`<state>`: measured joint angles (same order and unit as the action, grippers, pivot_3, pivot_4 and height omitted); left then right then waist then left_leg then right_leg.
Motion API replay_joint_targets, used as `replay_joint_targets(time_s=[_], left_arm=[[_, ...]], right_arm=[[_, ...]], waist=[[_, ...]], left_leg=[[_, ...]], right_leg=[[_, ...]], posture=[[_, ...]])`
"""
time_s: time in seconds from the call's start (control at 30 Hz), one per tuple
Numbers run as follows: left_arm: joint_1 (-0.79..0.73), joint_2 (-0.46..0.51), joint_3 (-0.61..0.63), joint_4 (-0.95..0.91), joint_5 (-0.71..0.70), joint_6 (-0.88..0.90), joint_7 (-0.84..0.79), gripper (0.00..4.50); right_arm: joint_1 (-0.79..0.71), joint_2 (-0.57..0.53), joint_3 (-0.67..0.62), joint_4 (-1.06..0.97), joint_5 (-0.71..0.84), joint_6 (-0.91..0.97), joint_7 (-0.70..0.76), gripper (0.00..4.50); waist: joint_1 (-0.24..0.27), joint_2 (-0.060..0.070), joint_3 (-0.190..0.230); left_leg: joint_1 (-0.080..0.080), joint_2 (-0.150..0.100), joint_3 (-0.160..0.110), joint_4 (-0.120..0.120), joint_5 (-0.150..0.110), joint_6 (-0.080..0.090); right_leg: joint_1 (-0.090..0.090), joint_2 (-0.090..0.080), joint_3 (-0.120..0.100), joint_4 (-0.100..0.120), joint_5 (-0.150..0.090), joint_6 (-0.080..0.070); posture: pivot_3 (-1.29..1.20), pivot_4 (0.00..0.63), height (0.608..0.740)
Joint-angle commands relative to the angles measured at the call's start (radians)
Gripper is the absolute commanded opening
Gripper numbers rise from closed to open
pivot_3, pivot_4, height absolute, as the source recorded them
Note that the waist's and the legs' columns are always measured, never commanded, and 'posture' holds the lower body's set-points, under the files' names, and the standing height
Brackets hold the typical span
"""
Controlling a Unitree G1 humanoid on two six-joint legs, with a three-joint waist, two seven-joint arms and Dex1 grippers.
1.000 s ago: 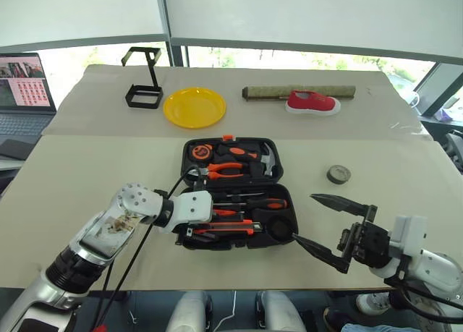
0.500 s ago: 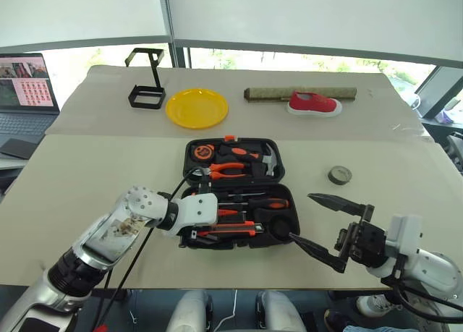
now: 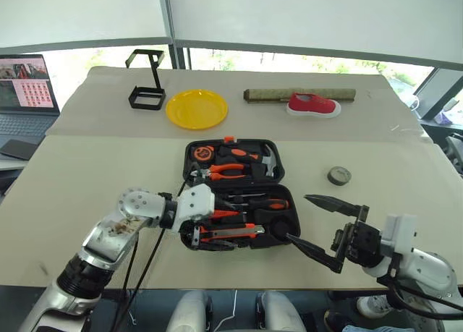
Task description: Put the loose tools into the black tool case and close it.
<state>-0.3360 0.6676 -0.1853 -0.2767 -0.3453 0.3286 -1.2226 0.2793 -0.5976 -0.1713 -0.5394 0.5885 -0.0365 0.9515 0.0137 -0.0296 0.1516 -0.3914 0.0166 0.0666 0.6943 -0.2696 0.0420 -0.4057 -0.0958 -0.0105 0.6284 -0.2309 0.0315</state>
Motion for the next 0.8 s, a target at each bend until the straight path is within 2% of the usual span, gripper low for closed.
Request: replay_joint_targets(time_s=[0.03,0.37,0.4,0.67,0.8], left_arm=[[0.008,-0.029,0.024,0.046,-0.024,-0.110,-0.027,3.79],[0.084,-0.052,-0.029,0.195,0.095,-0.382,-0.045,0.17],[0.084,-0.057,-0.033,0.208,0.110,-0.394,-0.032,0.05],[0.111,-0.059,-0.087,0.261,0.190,-0.390,0.004,0.05],[0.131,-0.010,-0.157,0.264,0.262,-0.341,-0.018,0.05]], right_arm=[[-0.016,0.006,-0.008,0.001,-0.005,-0.028,0.008,4.50],[-0.024,0.018,-0.010,0.020,-0.020,-0.039,0.013,4.50],[-0.024,0.018,-0.009,0.020,-0.021,-0.040,0.013,4.50],[-0.029,0.016,-0.011,0.017,-0.016,-0.031,0.012,4.50],[-0.030,0.012,-0.014,0.016,-0.015,-0.027,0.011,4.50]], waist=[[-0.001,0.000,0.000],[-0.001,0.000,0.000],[0.000,0.000,0.000],[0.003,0.002,-0.001],[0.002,0.005,-0.004]], left_leg=[[0.000,0.000,0.000,0.000,0.000,0.000],[0.000,0.000,0.000,0.000,0.000,0.000],[0.000,0.000,0.000,0.000,0.000,0.000],[0.002,0.000,0.000,0.000,0.000,0.000],[0.002,0.000,0.000,0.000,0.000,0.000]], right_leg=[[0.000,0.000,0.000,0.000,0.000,0.000],[0.000,0.000,0.000,0.000,0.000,0.000],[0.000,0.000,0.000,0.000,0.000,0.000],[0.002,-0.001,0.000,0.000,0.000,0.000],[0.003,-0.002,0.000,0.000,0.000,0.000]], posture=[[0.00,0.150,0.740],[0.00,0.150,0.740],[0.00,0.150,0.740],[0.00,0.150,0.740],[0.00,0.150,0.740]])
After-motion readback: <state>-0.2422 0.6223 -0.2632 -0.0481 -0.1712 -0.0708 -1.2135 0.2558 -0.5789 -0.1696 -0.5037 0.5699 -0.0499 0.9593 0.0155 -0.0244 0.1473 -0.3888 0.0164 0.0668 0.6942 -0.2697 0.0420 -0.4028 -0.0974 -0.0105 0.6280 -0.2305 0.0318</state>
